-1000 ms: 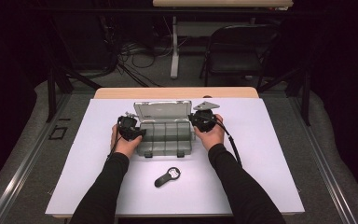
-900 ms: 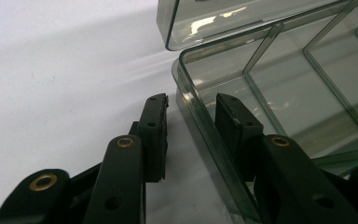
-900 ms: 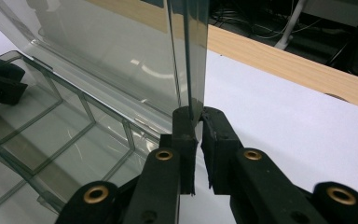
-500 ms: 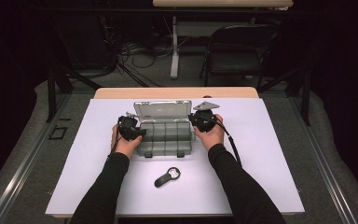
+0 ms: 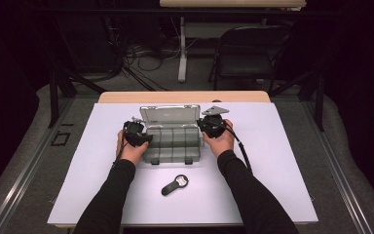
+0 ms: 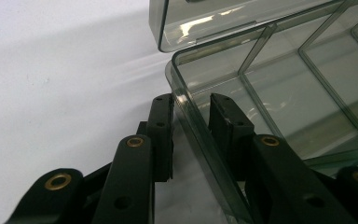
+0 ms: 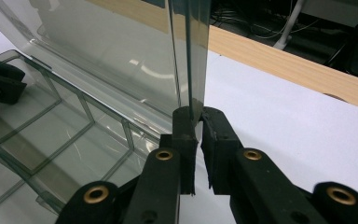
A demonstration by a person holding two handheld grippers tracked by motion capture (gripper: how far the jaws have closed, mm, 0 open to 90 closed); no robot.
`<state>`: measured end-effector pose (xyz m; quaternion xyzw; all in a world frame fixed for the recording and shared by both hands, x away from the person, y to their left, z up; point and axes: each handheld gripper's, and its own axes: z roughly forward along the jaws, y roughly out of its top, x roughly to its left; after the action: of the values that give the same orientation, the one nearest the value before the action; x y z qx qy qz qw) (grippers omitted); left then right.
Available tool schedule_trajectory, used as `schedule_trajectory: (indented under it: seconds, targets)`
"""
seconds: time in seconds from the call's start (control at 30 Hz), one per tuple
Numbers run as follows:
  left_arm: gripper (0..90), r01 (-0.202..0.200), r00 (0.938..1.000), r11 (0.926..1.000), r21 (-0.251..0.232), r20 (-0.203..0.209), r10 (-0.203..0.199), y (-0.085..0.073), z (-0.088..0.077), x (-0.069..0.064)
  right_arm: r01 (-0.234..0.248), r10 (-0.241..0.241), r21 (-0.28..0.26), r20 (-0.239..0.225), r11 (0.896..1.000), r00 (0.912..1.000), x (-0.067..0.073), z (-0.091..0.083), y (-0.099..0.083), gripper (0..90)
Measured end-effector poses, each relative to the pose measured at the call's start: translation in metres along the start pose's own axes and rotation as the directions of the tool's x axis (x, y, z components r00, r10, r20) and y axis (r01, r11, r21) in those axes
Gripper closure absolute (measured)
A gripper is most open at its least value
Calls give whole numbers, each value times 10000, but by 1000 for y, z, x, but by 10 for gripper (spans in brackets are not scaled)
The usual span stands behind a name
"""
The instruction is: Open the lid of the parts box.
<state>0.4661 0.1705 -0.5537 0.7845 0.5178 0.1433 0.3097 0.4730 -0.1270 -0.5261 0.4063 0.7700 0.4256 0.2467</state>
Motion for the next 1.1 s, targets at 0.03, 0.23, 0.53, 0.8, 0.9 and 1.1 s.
schedule_trajectory:
  seconds: [0.03, 0.23, 0.53, 0.8, 0.9, 1.1]
  targets:
    - [704, 3, 10000, 10000, 21, -2, -3, 0, 0, 0, 8, -8, -4, 2, 10000, 10000, 0, 0, 0, 840]
    - [714, 49, 9999, 9999, 89, -111, -48, 1, 0, -1, 2, -2, 17, 11, 10000, 10000, 0, 0, 0, 840]
    - [717, 55, 9999, 9999, 143, -112, -53, 2, 0, -1, -280, 280, 44, 12, 9996, 9996, 0, 1, 1, 842]
    - [718, 62, 9999, 9999, 130, -122, -61, 2, 0, -1, -287, 284, 167, 200, 9994, 9994, 0, 4, 4, 848]
    - [718, 49, 9999, 9999, 133, -119, -47, 2, 0, -1, -521, 517, 197, 215, 9984, 9984, -1, 6, 4, 849]
    - [718, 37, 9999, 9999, 142, -127, -35, 2, 0, -1, -1364, 1362, 141, 123, 9906, 9906, -5, 10, 5, 854]
